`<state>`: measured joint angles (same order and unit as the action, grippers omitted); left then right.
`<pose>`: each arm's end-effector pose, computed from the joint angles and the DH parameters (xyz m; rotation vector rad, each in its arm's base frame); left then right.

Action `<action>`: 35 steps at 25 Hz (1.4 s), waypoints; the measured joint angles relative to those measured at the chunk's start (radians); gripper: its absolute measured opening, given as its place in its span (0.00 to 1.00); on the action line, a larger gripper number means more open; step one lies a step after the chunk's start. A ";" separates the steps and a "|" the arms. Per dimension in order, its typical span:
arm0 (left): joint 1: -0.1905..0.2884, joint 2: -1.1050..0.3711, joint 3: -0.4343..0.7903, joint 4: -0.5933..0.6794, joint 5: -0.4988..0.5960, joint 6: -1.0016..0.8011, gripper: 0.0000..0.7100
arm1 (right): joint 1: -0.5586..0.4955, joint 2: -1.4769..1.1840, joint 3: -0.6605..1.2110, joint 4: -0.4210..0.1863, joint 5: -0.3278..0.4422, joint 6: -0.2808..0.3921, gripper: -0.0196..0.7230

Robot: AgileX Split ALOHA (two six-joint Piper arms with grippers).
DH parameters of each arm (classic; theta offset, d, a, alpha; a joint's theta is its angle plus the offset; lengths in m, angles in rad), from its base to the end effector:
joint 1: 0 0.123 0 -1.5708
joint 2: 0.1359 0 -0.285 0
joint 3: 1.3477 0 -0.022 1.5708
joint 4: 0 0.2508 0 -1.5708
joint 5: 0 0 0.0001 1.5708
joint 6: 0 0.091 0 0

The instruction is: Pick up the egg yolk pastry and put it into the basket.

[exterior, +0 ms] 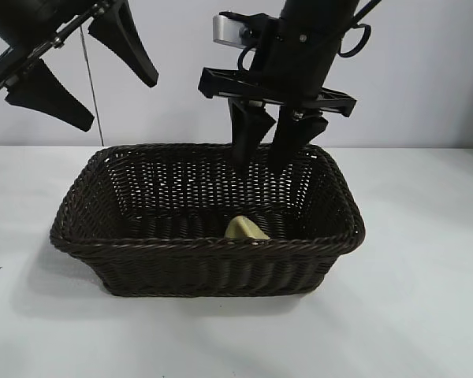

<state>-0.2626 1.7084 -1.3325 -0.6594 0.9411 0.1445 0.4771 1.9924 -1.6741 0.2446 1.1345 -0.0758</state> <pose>0.3344 -0.1366 0.2761 0.1383 2.7173 -0.8629 0.3630 0.2101 0.2421 -0.6924 2.8793 0.3992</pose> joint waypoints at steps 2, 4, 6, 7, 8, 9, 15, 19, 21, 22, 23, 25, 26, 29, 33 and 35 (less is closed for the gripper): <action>0.000 0.000 0.000 0.000 0.001 0.000 0.84 | 0.000 -0.011 0.000 -0.002 0.000 0.000 0.57; 0.000 0.000 0.000 0.000 0.002 0.000 0.84 | 0.000 -0.028 0.000 -0.005 0.000 0.000 0.57; 0.000 0.000 0.000 0.000 0.004 0.000 0.84 | -0.007 -0.049 0.000 -0.008 0.003 0.000 0.57; 0.000 0.000 0.000 0.000 0.005 0.000 0.84 | -0.015 -0.057 0.000 -0.008 0.010 0.000 0.57; 0.000 0.000 0.000 0.000 0.006 0.000 0.84 | -0.026 -0.066 0.000 -0.009 0.015 0.000 0.58; 0.000 0.000 0.000 0.000 0.006 0.000 0.84 | -0.040 -0.074 0.000 -0.009 0.021 0.000 0.58; 0.000 0.000 0.000 0.003 0.006 0.000 0.84 | -0.153 -0.126 0.000 -0.014 0.075 -0.031 0.58; 0.000 0.000 0.000 0.003 0.006 0.000 0.84 | -0.236 -0.134 -0.002 0.008 0.086 -0.066 0.58; 0.000 0.000 0.000 0.003 0.006 0.000 0.84 | -0.269 -0.135 -0.002 0.035 0.087 -0.079 0.58; 0.000 0.000 0.000 0.003 0.006 0.000 0.84 | -0.284 -0.138 -0.002 0.054 0.088 -0.084 0.58; 0.000 0.000 0.000 0.003 0.006 0.000 0.84 | -0.297 -0.141 -0.002 0.068 0.089 -0.087 0.58; 0.000 0.000 0.000 0.003 0.006 0.000 0.84 | -0.314 -0.151 -0.002 0.083 0.089 -0.095 0.58; 0.000 0.000 0.000 0.003 0.006 0.000 0.84 | -0.318 -0.156 -0.002 0.085 0.090 -0.099 0.58; 0.000 0.000 0.000 0.003 0.007 0.000 0.84 | -0.323 -0.169 -0.002 0.082 0.096 -0.102 0.58; 0.000 0.000 0.000 0.003 0.008 0.000 0.84 | -0.325 -0.174 -0.002 0.080 0.097 -0.102 0.58; 0.000 0.000 0.000 0.003 0.008 0.000 0.84 | -0.325 -0.174 -0.002 0.079 0.097 -0.102 0.58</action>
<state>-0.2626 1.7084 -1.3325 -0.6563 0.9496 0.1445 0.1525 1.8185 -1.6757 0.3232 1.2311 -0.1778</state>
